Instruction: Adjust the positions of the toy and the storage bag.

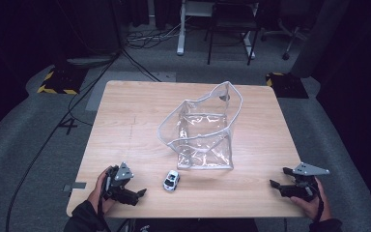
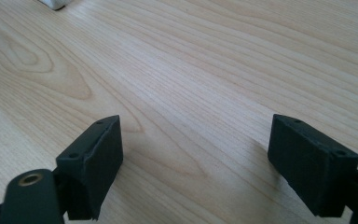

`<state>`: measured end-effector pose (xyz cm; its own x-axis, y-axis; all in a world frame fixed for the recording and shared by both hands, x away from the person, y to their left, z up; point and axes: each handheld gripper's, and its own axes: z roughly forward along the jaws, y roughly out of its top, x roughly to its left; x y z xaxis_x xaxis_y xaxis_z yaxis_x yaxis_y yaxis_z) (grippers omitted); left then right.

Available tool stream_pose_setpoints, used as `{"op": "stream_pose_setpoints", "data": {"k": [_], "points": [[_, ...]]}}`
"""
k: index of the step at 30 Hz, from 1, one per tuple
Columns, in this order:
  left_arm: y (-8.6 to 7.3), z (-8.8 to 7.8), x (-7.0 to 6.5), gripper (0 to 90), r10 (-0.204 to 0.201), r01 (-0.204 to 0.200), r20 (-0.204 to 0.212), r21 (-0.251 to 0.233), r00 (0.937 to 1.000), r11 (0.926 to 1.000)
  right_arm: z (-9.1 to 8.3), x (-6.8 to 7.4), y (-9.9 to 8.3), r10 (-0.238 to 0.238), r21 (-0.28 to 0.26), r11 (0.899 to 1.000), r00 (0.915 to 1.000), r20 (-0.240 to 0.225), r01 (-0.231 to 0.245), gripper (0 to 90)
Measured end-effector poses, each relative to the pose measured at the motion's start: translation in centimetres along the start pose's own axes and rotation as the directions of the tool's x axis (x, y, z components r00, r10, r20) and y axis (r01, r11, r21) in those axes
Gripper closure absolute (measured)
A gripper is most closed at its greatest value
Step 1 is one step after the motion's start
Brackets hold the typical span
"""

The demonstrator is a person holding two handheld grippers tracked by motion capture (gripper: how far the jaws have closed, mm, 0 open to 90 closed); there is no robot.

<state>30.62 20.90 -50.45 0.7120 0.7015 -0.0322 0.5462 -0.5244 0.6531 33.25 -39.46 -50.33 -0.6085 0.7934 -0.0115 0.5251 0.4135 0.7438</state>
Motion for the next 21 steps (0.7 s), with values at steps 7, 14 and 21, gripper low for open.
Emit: {"op": "stream_pose_setpoints", "data": {"k": [7, 14, 21], "points": [[0.3, 0.3, -1.9, 0.3, 0.034, -0.034, 0.031, 0.007, 0.9990, 0.9994, 0.0, 0.0, 0.0, 0.000, 0.000, 1.000, 1.0000, 0.000, 0.000, 18.0], [1.2, 1.1, -3.8, 0.4, 0.087, -0.087, 0.065, 0.004, 0.9941, 0.9962, 0.0, 0.0, 0.0, 0.000, 0.000, 1.000, 1.0000, 0.000, 0.000, 18.0], [2.2, 2.1, -5.4, 0.3, 0.137, -0.139, 0.125, 0.008, 0.9827, 0.9903, 0.0, 0.0, 0.0, -0.001, 0.000, 1.000, 1.0000, 0.001, 0.001, 18.0]]}}
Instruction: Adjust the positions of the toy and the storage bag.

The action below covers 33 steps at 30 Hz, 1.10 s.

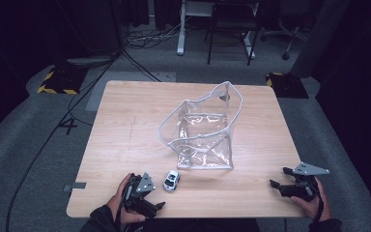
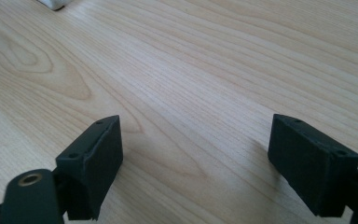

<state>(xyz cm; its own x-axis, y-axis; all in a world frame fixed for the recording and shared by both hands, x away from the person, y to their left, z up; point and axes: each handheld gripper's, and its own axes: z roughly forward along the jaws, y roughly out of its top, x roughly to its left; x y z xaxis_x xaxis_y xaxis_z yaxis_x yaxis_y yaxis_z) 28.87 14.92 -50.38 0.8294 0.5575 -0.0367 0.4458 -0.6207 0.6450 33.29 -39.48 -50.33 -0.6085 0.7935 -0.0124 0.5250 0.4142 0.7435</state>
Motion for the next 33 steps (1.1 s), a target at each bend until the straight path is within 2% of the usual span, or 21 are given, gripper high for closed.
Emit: {"op": "stream_pose_setpoints", "data": {"k": [2, 8, 9, 13, 17, 18, 19, 20, 24, 25, 26, 27, 28, 30, 32, 33], "points": [[0.2, 0.1, 0.0, 0.1, 0.009, -0.009, 0.002, 0.000, 1.0000, 1.0000, 0.0, 0.0, 0.0, 0.000, 0.000, 1.000, 1.0000, 0.000, 0.000, 17.9], [1.3, 1.1, -0.4, 0.1, -0.019, 0.019, -0.031, -0.004, 0.9993, 0.9998, 0.0, 0.0, 0.0, 0.000, 0.000, 1.000, 1.0000, 0.000, 0.000, 18.0], [1.6, 1.5, -0.7, 0.1, -0.045, 0.045, -0.039, -0.010, 0.9982, 0.9990, 0.0, 0.0, 0.0, -0.002, 0.001, 1.000, 1.0000, 0.001, 0.002, 18.0], [2.3, 2.0, -1.2, 0.6, -0.087, 0.086, -0.078, -0.018, 0.9931, 0.9962, 0.0, 0.0, 0.0, -0.002, 0.001, 1.000, 1.0000, -0.001, 0.002, 18.0], [2.8, 2.4, -1.5, 0.6, -0.103, 0.102, -0.104, -0.019, 0.9891, 0.9946, 0.0, 0.0, 0.0, -0.002, 0.000, 1.000, 1.0000, 0.001, 0.002, 18.0], [2.9, 2.4, -1.6, 0.6, -0.117, 0.117, -0.111, -0.010, 0.9868, 0.9931, 0.0, 0.0, 0.0, -0.005, 0.002, 1.000, 1.0000, 0.001, 0.005, 18.0], [3.0, 2.6, -1.7, 0.6, -0.125, 0.124, -0.106, -0.013, 0.9865, 0.9922, 0.0, 0.0, 0.0, -0.004, 0.002, 1.000, 1.0000, 0.001, 0.004, 18.0], [3.1, 2.7, -1.6, 0.7, -0.110, 0.109, -0.110, -0.018, 0.9879, 0.9939, 0.0, 0.0, 0.0, -0.003, 0.001, 1.000, 1.0000, 0.001, 0.003, 18.0], [3.6, 3.0, -1.8, 1.4, -0.142, 0.141, -0.128, -0.020, 0.9815, 0.9898, 0.0, 0.0, 0.0, -0.002, 0.001, 1.000, 1.0000, 0.000, 0.002, 18.0], [3.6, 3.0, -1.8, 2.9, -0.158, 0.155, -0.137, -0.032, 0.9779, 0.9873, 0.0, 0.0, 0.0, -0.004, 0.001, 1.000, 1.0000, 0.001, 0.004, 18.0], [3.6, 3.0, -1.8, 5.5, -0.158, 0.155, -0.137, -0.032, 0.9779, 0.9873, 0.0, 0.0, 0.0, -0.004, 0.001, 1.000, 1.0000, 0.001, 0.004, 18.0], [3.6, 2.9, -1.5, 9.6, -0.183, 0.177, -0.167, -0.051, 0.9688, 0.9829, 0.0, 0.0, 0.0, -0.004, 0.001, 1.000, 1.0000, 0.001, 0.004, 18.0], [3.6, 2.8, -1.4, 13.0, -0.199, 0.191, -0.173, -0.062, 0.9646, 0.9797, 0.0, 0.0, 0.0, -0.002, 0.001, 1.000, 1.0000, 0.000, 0.002, 18.0], [3.6, 2.7, -1.4, 16.9, -0.199, 0.191, -0.178, -0.060, 0.9636, 0.9797, 0.0, 0.0, 0.0, -0.002, 0.001, 1.000, 1.0000, -0.001, 0.002, 18.0], [3.6, 2.7, -1.3, 20.5, -0.182, 0.174, -0.166, -0.066, 0.9690, 0.9826, 0.0, 0.0, 0.0, 0.001, 0.000, 1.000, 1.0000, -0.001, -0.001, 18.0], [3.6, 2.7, -1.3, 25.6, -0.182, 0.174, -0.166, -0.066, 0.9690, 0.9826, 0.0, 0.0, 0.0, 0.000, 0.000, 1.000, 1.0000, -0.001, 0.000, 18.0]]}}
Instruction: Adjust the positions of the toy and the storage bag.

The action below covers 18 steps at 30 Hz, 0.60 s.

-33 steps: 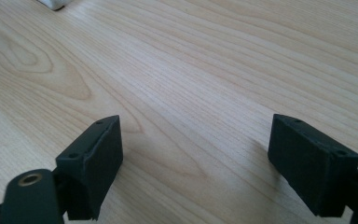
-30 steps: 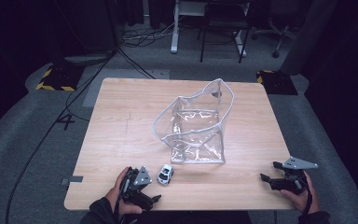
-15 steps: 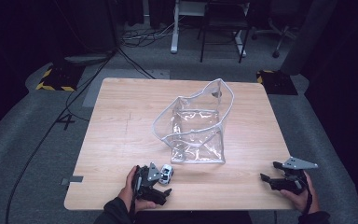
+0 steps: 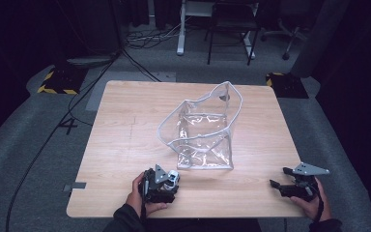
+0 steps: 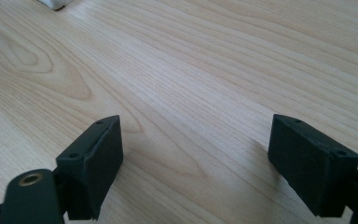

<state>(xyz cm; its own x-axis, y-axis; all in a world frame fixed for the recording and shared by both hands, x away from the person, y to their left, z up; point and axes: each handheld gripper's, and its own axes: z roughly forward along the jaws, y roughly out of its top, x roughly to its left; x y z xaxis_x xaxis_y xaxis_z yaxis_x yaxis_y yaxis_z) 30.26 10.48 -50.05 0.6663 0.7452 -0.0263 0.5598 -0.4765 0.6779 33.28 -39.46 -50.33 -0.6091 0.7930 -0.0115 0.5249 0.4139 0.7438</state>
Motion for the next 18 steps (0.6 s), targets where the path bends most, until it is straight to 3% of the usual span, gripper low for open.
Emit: {"op": "stream_pose_setpoints", "data": {"k": [1, 3, 6, 15, 18], "points": [[0.0, 0.0, -0.1, 25.6, -0.001, 0.001, 0.002, -0.009, 1.0000, 1.0000, 0.0, 0.0, 0.0, 0.000, 0.000, 1.000, 1.0000, 0.000, 0.000, 18.0], [-0.2, -0.2, -0.1, 37.0, 0.017, -0.016, 0.013, -0.022, 0.9998, 0.9996, 0.0, 0.0, 0.0, 0.000, 0.000, 1.000, 1.0000, 0.000, 0.000, 18.0], [-0.2, -0.5, 0.1, 46.5, 0.027, -0.026, 0.018, -0.015, 0.9995, 0.9995, 0.0, 0.0, 0.0, 0.001, 0.000, 1.000, 1.0000, 0.000, -0.001, 18.1], [-0.5, -0.8, 2.0, 46.7, 0.061, -0.060, 0.043, -0.017, 0.9972, 0.9980, 0.0, 0.0, 0.0, 0.000, -0.001, 1.000, 1.0000, 0.000, 0.000, 18.2], [-0.9, -1.1, 3.6, 46.7, 0.051, -0.050, 0.037, -0.019, 0.9980, 0.9986, 0.0, 0.0, 0.0, 0.000, -0.001, 1.000, 1.0000, 0.000, 0.000, 18.2]]}}
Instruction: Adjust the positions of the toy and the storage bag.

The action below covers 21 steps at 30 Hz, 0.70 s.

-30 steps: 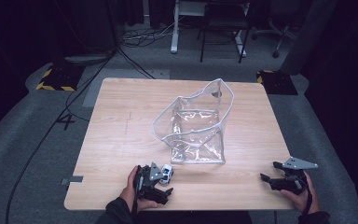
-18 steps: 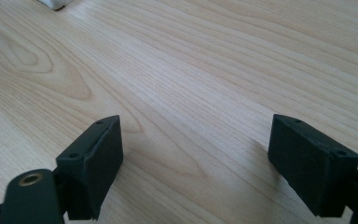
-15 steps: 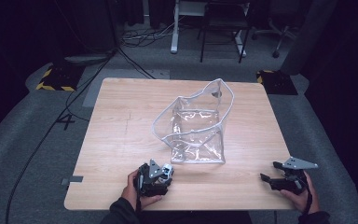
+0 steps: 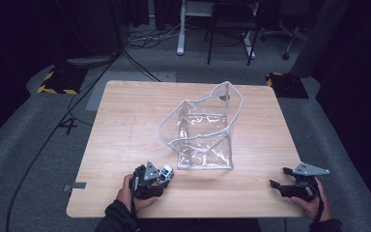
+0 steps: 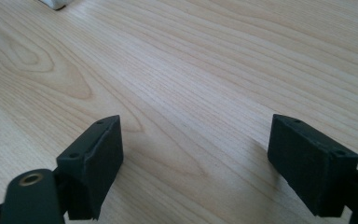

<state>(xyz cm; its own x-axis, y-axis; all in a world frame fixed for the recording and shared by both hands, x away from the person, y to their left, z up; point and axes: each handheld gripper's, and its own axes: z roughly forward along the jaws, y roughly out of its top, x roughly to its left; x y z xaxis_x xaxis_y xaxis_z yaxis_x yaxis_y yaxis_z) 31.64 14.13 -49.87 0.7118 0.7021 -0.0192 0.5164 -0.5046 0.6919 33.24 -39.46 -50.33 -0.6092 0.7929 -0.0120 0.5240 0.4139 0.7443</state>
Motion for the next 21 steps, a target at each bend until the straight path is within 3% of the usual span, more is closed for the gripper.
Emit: {"op": "stream_pose_setpoints", "data": {"k": [4, 9, 10, 14, 19, 21], "points": [[-0.4, -0.3, 2.0, 46.7, -0.021, 0.021, -0.022, -0.011, 0.9995, 0.9997, 0.0, 0.0, 0.0, 0.001, 0.000, 1.000, 1.0000, 0.000, -0.001, 18.2], [-0.7, -0.5, 4.3, 46.7, -0.019, 0.018, -0.023, -0.025, 0.9995, 0.9995, 0.0, 0.0, 0.0, 0.001, 0.000, 1.000, 1.0000, -0.001, -0.001, 18.2], [-0.7, -0.5, 4.6, 46.7, -0.035, 0.035, -0.017, -0.026, 0.9992, 0.9990, 0.0, 0.0, 0.0, 0.001, 0.000, 1.000, 1.0000, -0.001, -0.001, 18.2], [-0.7, -0.5, 6.1, 46.6, -0.025, 0.025, -0.017, -0.027, 0.9996, 0.9993, 0.0, 0.0, 0.0, -0.001, -0.001, 1.000, 1.0000, -0.001, 0.001, 18.2], [-0.7, -0.5, 7.1, 44.8, -0.041, 0.041, -0.034, -0.028, 0.9986, 0.9988, 0.0, 0.0, 0.0, 0.000, 0.000, 1.000, 1.0000, 0.000, 0.000, 18.2], [-0.7, -0.5, 7.1, 36.2, -0.066, 0.064, -0.064, -0.019, 0.9958, 0.9977, 0.0, 0.0, 0.0, -0.001, -0.001, 1.000, 1.0000, 0.000, 0.001, 18.2]]}}
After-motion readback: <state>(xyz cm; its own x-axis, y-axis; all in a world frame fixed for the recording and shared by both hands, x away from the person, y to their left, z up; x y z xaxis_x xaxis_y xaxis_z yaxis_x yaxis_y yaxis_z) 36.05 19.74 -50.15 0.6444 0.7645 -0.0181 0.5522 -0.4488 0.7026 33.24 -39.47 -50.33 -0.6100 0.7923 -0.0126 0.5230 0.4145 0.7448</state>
